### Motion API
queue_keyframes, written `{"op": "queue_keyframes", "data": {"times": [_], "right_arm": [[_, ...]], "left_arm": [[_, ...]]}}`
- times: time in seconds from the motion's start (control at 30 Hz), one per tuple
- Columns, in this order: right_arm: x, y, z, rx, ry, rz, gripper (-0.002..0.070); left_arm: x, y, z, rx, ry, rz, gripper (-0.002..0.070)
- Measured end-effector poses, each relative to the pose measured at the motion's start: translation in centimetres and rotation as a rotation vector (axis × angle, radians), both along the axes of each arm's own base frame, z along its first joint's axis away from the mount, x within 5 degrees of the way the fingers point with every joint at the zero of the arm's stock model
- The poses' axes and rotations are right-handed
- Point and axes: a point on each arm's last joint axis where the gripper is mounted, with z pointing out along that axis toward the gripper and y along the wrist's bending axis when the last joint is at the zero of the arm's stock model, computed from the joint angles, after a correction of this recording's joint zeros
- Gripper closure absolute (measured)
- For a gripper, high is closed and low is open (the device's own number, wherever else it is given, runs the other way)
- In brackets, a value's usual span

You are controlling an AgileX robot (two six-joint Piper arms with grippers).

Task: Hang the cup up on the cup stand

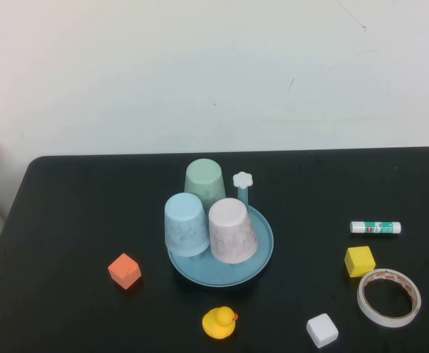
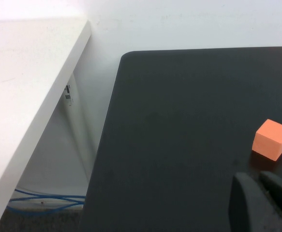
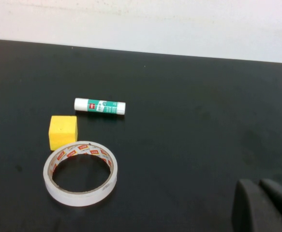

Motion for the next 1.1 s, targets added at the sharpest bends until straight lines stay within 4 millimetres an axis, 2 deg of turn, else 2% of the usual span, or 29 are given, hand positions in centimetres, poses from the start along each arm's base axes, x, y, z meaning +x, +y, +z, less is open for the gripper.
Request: {"op": "queue_keyframes", "data": {"times": [0.33,1.1], "right_arm": [[0.00,-0.07,0.01,-0.065,0.003,0.015,0.0676],[0.00,-0.07,0.01,-0.075,0.004,0.018,0.0677]], "left_arm": [[0.00,0.00,0.00,0.000,0.000,0.000,0.0676],[0.00,0.00,0.00,0.000,0.000,0.000,0.0676]]}}
